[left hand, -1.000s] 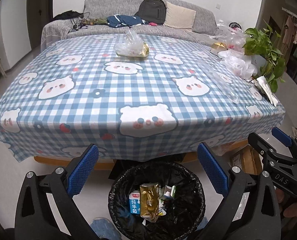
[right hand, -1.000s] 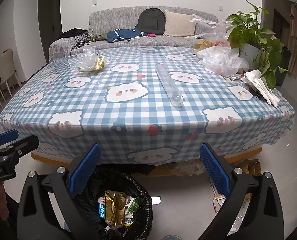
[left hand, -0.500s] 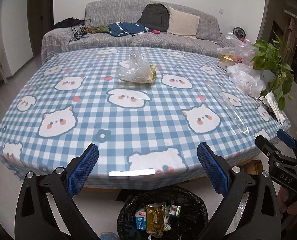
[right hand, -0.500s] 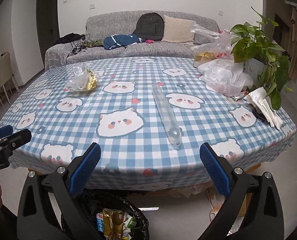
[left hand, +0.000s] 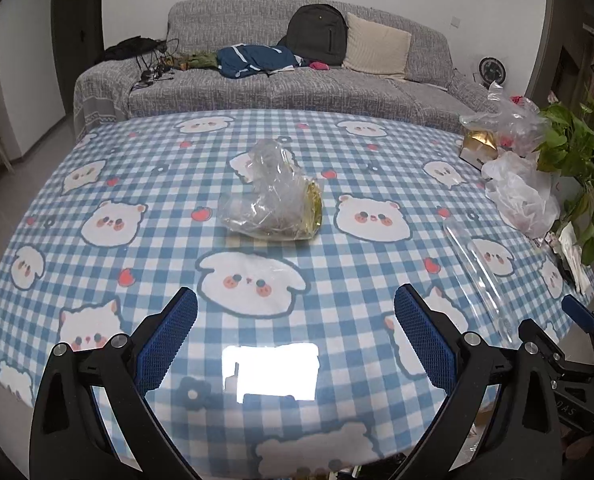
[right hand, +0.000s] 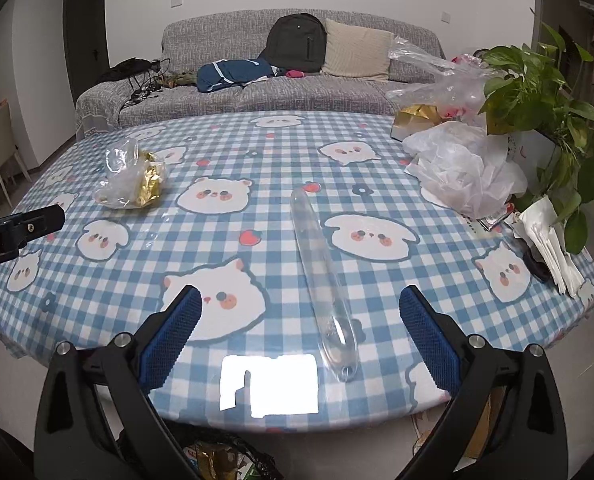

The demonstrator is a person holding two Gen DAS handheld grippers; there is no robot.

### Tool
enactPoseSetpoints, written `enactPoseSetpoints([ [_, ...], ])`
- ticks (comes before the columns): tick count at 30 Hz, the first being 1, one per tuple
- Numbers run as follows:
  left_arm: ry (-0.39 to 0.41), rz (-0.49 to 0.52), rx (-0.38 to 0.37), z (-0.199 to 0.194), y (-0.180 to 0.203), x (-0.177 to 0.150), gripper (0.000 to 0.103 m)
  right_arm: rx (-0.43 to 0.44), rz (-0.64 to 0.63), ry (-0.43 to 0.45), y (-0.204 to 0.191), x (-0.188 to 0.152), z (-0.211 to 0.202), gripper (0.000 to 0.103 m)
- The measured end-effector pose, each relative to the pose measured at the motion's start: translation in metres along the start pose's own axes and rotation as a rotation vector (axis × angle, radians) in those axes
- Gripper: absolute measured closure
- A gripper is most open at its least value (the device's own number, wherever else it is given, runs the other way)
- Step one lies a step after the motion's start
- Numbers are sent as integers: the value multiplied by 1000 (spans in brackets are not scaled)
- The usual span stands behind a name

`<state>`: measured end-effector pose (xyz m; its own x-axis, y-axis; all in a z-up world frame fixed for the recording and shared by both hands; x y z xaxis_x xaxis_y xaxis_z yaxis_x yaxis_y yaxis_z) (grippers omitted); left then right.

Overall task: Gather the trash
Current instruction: 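Grasp the clear plastic bag with the left tool while the right tool grasps the clear plastic tube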

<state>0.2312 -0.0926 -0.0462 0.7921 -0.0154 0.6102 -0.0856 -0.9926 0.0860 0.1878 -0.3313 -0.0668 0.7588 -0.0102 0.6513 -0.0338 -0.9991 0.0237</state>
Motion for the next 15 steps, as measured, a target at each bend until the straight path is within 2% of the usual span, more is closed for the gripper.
enactPoseSetpoints([
  [5,-14,-11,10,29,-3,33,6,12,28,-42,8,18,32,8],
  [11,-45,-34,25,68,-11,65,6,19,47,-91,12,31,68,18],
  [15,-72,-45,36,97,-16,75,6,22,57,-124,13,33,90,29],
])
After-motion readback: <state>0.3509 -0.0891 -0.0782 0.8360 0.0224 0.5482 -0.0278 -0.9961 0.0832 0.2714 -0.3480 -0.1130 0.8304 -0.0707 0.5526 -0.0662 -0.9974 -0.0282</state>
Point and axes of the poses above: each gripper's, at about its wrist camera, not at the fingertips, and z roughly the way its jaws point, y to its right, x to its top, the point moved 7 cm from there along z, roughly the way its jaws point, and after that the axes turned 6 degrees about -y, right-handed, at the moved point
